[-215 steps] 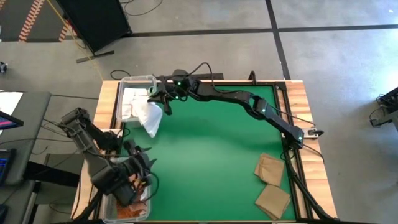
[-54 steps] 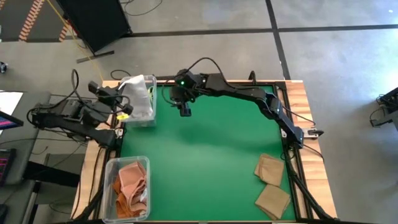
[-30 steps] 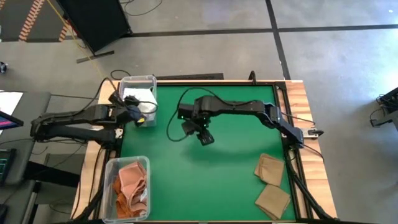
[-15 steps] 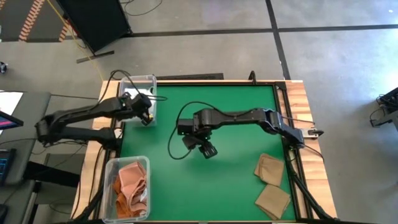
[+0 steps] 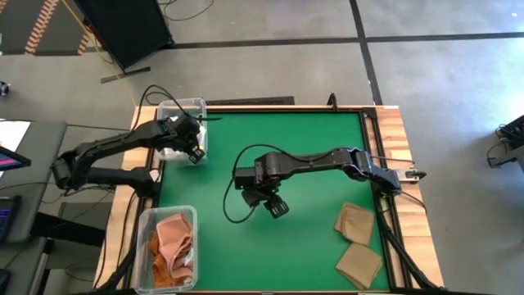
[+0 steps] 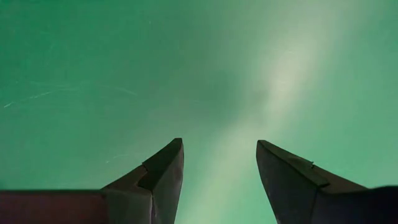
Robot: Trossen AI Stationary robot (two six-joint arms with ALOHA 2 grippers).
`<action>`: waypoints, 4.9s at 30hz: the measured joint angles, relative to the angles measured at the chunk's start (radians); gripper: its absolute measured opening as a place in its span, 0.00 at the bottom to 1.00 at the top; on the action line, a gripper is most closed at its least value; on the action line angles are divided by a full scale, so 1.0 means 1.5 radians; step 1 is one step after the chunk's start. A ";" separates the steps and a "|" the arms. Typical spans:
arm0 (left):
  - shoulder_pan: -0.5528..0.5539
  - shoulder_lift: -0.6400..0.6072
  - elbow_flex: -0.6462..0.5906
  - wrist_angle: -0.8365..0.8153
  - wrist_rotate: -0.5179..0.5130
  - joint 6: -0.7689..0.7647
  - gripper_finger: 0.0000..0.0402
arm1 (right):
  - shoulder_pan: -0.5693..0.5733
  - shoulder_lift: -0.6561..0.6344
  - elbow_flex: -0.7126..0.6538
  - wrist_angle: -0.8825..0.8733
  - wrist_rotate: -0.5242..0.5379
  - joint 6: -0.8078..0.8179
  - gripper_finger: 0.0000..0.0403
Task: Sort towels by color in basket
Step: Put the white towel into the top transparent bin, then put the top brown towel into the top transparent bin
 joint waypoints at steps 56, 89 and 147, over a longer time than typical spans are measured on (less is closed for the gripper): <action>-0.635 -0.055 0.165 0.235 0.049 0.043 0.54 | 0.299 -0.398 -0.034 -0.114 0.198 0.528 0.56; -0.741 0.221 0.150 0.506 0.049 0.198 0.54 | 0.621 -0.401 -0.655 -0.045 0.188 1.215 0.56; -0.749 0.196 0.148 0.360 -0.149 0.094 0.54 | 0.232 -0.530 -1.085 0.817 0.318 0.608 0.08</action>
